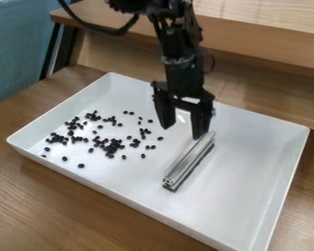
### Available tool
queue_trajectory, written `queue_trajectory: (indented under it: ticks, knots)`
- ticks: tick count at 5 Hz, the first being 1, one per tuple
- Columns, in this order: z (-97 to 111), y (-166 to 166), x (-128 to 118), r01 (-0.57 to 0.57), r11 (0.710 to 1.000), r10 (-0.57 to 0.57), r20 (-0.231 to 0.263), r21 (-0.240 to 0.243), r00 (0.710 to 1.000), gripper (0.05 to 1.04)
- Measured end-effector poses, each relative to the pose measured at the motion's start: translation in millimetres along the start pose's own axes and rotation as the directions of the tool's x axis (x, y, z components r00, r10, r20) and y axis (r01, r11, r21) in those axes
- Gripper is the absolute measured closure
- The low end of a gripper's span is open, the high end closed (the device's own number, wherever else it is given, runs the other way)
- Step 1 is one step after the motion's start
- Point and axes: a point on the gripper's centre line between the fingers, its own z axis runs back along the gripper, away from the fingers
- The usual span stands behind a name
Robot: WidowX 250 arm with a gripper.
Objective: Sweep into pile
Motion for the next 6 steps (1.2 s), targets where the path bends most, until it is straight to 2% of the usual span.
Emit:
queue_trajectory:
  ticks: [3, 4, 5, 6]
  knots:
    - [-32.1, -16.5, -4.1, -0.006, 1.0, 0.007, -0.041, 0.02, 0.999, 0.082]
    - [-44.2, -22.1, -7.4, 0.001, 0.999, 0.001, -0.075, 0.034, 0.997, 0.082]
    - [-49.4, -16.8, -6.7, 0.0, 0.998, 0.005, -0.076, 0.069, 0.997, 0.144]
    - [-50.8, -14.2, -6.1, 0.007, 0.996, -0.002, -0.065, 0.084, 0.998, 0.406]
